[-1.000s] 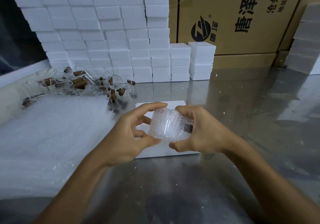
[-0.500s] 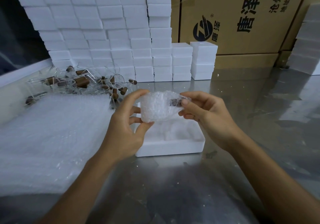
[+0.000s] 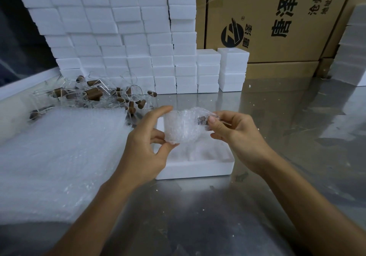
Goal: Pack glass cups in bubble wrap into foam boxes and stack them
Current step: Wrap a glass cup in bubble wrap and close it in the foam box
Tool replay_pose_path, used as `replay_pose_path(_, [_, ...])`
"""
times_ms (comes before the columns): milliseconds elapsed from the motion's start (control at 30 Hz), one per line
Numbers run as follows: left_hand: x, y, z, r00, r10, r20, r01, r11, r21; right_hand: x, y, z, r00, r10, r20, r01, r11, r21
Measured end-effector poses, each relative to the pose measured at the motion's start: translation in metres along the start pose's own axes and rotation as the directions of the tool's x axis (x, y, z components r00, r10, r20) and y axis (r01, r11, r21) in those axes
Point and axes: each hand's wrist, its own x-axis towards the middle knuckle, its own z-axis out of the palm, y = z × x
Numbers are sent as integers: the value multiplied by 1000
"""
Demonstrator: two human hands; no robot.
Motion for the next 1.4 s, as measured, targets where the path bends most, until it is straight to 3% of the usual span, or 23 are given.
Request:
replay_pose_path(167, [1,0,0,999,42,2,-42,999,9,1,-1,-3,999,48,23,-49,995,83])
replay_pose_path(367, [-1,-3,2,997,-65,39,69,993,-95,0,-1,0,998,66,21,-68,989,132])
replay_pose_path(533, [4,-1,2,977,-203,62,212,910,-356,-2,-1,3,993,-116,-4,116,993,-5])
replay_pose_path(667, [5,-1,0,972,-223,80,236,875,-422,-2,1,6,979,-203,0,202,977,-68])
replay_pose_path(867, [4,1,0,962,-240,132,272,896,-352,2,8,1,983,-181,19,182,977,-115])
replay_pose_path(1000, [5,2,-7,924,-312,220,376,847,-377,2,9,0,975,-222,13,221,961,-167])
replay_pose_path(1167, [4,-1,-2,919,-371,135,394,886,-244,-1,17,5,958,-278,66,283,902,-327])
replay_pose_path(1400, [2,-2,1,938,-336,83,342,938,-65,5,28,1,964,-241,112,265,902,-340])
